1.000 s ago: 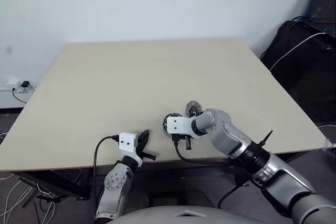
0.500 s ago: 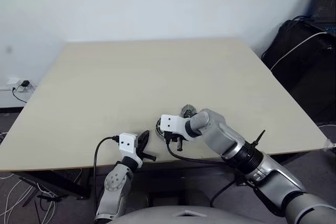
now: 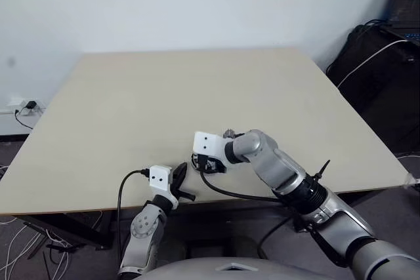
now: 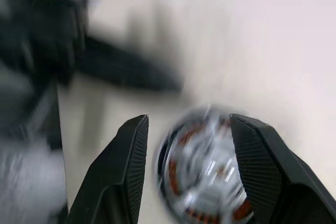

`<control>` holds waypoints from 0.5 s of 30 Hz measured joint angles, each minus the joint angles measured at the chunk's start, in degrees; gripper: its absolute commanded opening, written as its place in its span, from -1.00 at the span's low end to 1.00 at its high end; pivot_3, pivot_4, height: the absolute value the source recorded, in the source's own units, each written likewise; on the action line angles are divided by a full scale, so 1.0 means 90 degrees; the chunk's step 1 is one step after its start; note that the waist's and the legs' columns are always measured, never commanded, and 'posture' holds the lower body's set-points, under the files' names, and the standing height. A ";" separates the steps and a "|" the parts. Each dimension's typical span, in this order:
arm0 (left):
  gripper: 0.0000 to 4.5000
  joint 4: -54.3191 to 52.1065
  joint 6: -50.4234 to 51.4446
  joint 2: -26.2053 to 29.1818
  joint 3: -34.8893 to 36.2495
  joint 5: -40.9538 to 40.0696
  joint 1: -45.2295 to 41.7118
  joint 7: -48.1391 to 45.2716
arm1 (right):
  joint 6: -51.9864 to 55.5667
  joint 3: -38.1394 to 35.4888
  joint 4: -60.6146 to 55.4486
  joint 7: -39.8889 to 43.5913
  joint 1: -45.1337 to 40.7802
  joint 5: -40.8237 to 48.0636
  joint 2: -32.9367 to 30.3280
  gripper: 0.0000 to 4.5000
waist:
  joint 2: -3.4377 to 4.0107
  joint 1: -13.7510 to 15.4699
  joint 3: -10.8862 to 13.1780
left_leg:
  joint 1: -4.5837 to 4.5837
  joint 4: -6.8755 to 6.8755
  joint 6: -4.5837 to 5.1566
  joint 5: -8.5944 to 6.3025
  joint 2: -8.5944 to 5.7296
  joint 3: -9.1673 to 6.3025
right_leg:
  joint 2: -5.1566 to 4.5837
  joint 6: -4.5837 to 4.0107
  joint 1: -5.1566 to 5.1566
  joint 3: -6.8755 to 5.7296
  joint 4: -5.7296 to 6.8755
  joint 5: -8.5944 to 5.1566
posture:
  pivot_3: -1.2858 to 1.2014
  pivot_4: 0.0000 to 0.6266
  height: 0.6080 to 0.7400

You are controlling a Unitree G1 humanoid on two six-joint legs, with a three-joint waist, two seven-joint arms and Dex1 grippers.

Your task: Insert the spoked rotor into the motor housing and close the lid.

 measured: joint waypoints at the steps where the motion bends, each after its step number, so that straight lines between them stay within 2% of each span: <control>1: -1.00 0.0000 0.0000 0.0003 -0.0003 0.0000 0.0001 -0.0010 | -0.0079 -0.0136 -0.0113 -0.0047 0.0008 0.0108 0.0081 0.16 | 0.0000 0.0000 0.0000 | 0.0001 0.0000 0.0000 0.0000 0.0000 -0.0001 | 0.0000 0.0000 -0.0002 -0.0001 -0.0001 0.0000 | 0.03 -1.00 1.00; 3: -1.00 -0.0001 0.0000 0.0029 -0.0016 0.0000 -0.0001 -0.0026 | -0.0273 -0.0470 -0.0334 -0.0260 0.0094 0.0390 0.0317 0.16 | 0.0000 0.0000 0.0000 | 0.0002 0.0000 0.0001 0.0000 -0.0001 -0.0002 | 0.0000 0.0001 -0.0003 -0.0001 -0.0003 0.0000 | 0.03 -1.00 1.00; 6: -1.00 -0.0001 0.0003 0.0106 -0.0021 0.0006 0.0002 -0.0031 | -0.0505 -0.0863 -0.0451 -0.0647 0.0247 0.0661 0.0632 -0.10 | 0.0000 0.0005 0.0000 | 0.0006 0.0001 0.0001 0.0000 -0.0001 -0.0002 | -0.0001 0.0001 -0.0006 -0.0002 -0.0004 0.0000 | 0.03 -1.00 1.00; 12: -1.00 -0.0028 -0.0047 0.0211 -0.0071 0.0188 0.0006 0.0090 | -0.1224 -0.1758 -0.0738 -0.2025 0.1068 0.0937 0.1473 -0.99 | 0.0003 0.0008 -0.0002 | 0.0003 -0.0008 -0.0001 0.0000 -0.0001 0.0000 | 0.0001 0.0000 -0.0001 0.0005 0.0002 0.0000 | 0.03 -1.00 1.00; 15: -1.00 -0.0050 -0.0092 0.0243 -0.0072 0.0298 0.0005 0.0189 | -0.1757 -0.1991 -0.1247 -0.2550 0.1578 0.1142 0.1832 -0.99 | 0.0006 0.0004 -0.0001 | 0.0004 -0.0012 -0.0001 0.0000 -0.0001 0.0001 | 0.0002 0.0000 -0.0005 0.0007 -0.0001 -0.0001 | 0.03 -1.00 1.00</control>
